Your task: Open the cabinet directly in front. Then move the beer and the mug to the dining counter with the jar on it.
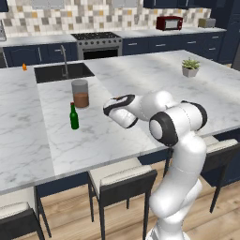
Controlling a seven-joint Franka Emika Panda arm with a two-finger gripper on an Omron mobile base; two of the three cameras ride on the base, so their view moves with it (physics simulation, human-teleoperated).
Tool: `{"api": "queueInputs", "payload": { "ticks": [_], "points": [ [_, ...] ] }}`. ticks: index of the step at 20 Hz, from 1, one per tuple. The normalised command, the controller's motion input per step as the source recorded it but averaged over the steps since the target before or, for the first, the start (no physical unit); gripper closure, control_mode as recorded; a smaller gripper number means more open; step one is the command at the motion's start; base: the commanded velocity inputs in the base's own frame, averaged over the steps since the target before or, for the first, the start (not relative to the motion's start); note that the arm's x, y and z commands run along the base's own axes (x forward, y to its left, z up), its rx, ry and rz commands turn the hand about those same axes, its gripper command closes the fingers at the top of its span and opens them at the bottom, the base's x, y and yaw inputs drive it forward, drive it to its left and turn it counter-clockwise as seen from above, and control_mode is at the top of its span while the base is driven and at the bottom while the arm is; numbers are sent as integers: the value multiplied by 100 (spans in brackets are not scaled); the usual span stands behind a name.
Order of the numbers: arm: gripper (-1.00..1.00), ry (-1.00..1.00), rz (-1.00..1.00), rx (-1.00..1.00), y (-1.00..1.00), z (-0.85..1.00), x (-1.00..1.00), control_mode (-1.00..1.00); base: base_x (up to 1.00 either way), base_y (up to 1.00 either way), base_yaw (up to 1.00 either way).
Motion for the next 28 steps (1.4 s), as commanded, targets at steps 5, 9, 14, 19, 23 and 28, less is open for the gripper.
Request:
{"api": "queueInputs", "payload": {
  "ticks": [5, 9, 14, 19, 23, 28],
  "points": [
    [100, 0, 0, 0, 0, -7, 7, -100, 0, 0, 0],
    [100, -2, 0, 0, 0, -33, 0, -100, 0, 0, 0],
    [100, -1, 0, 0, 0, -16, 3, -100, 0, 0, 0],
    [-100, 0, 0, 0, 0, 8, 0, -100, 0, 0, 0],
    [-100, 0, 0, 0, 0, 37, 0, -100, 0, 0, 0],
    [-100, 5, -4, 0, 0, 88, -18, -100, 0, 0, 0]
  ]
}}
